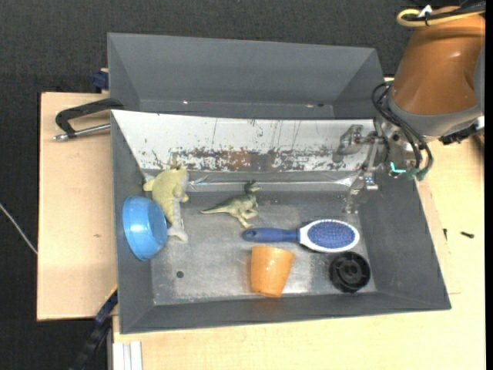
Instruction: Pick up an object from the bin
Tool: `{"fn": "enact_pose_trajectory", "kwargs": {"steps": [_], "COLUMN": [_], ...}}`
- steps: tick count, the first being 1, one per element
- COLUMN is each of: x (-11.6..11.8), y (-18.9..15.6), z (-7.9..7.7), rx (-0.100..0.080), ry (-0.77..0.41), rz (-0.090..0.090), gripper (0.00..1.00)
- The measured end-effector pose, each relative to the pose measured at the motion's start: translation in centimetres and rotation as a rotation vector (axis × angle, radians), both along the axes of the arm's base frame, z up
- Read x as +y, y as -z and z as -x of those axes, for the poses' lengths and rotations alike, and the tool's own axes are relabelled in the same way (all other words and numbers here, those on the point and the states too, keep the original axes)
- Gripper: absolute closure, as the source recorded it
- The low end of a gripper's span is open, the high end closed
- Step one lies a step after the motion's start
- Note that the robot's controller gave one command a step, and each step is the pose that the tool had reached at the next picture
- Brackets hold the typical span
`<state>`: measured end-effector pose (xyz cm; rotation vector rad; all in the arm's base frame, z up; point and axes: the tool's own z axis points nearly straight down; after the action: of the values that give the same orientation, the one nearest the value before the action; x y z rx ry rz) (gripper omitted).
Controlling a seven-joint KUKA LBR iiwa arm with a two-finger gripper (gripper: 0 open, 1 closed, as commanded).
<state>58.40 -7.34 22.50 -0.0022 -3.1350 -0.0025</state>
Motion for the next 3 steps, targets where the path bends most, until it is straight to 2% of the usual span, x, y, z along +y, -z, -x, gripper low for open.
{"fn": "enact_pose_trajectory", "kwargs": {"steps": [1,2,3], "x": [3.8,1.2,-0.5], "y": [15.4,12.3,11.7], "z": [5.3,5.1,3.9], "rx": [-0.012,-0.015,-0.014], "ry": [-0.211,-0.03,0.086], "rz": [0.0,0.002,0.002], "gripper": [0.0,0.0,0.0]}}
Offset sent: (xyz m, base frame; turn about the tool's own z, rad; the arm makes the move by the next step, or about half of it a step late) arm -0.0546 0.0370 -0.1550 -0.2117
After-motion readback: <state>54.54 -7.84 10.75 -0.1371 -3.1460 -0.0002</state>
